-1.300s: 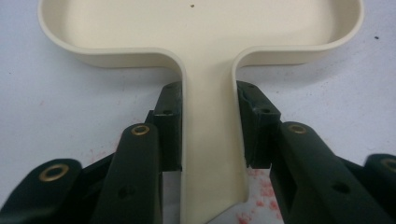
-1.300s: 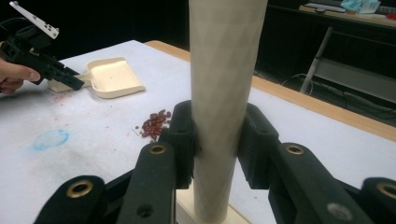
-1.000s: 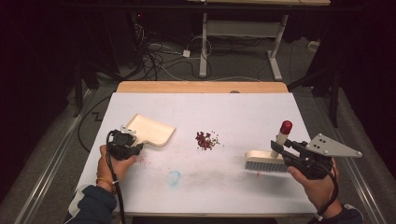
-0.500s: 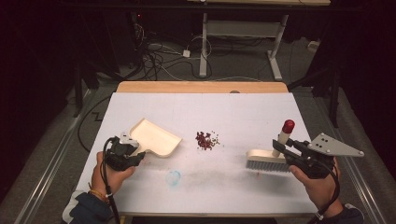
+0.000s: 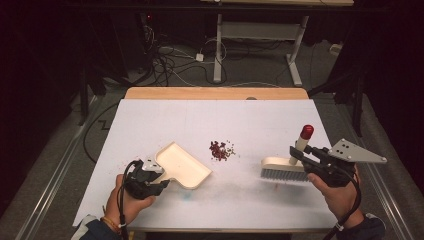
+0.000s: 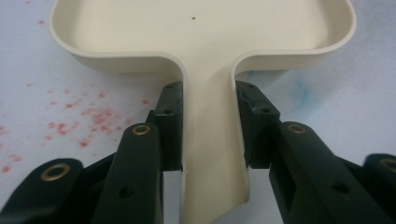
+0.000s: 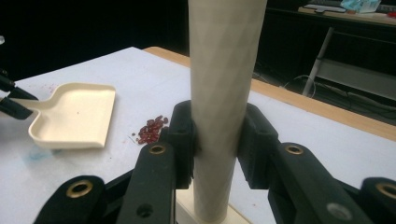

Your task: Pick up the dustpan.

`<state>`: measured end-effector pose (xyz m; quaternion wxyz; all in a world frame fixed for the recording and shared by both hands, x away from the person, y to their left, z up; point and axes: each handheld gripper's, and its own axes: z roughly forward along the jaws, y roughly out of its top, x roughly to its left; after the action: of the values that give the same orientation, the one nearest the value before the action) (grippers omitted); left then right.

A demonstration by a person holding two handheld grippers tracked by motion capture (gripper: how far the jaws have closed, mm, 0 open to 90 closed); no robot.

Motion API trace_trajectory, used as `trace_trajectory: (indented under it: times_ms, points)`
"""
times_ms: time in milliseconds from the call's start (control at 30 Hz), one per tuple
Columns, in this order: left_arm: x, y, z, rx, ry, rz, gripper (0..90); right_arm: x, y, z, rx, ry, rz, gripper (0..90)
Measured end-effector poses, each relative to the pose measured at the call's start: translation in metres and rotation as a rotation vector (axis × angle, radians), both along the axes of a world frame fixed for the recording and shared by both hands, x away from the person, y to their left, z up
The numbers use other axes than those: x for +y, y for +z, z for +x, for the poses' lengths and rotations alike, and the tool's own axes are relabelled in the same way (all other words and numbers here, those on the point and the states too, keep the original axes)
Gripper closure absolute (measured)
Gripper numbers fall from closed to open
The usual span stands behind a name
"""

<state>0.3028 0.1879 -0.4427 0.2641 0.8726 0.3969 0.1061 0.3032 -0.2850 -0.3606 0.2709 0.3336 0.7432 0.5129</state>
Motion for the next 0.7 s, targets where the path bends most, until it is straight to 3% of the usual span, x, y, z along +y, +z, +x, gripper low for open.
trace_trajectory:
  times_ms: [167,433,700]
  points:
    - [-0.008,-0.005,-0.003,0.020,-0.035,0.000,64.2,0.003,0.001,0.003,0.002,0.002,-0.004,70.3]
    - [-0.010,-0.010,-0.002,0.033,-0.050,-0.004,64.2,0.008,-0.001,0.007,0.012,0.016,-0.017,70.2]
    - [-0.012,-0.012,-0.001,0.024,-0.059,0.011,64.2,0.008,-0.003,0.010,0.014,0.017,-0.018,70.3]
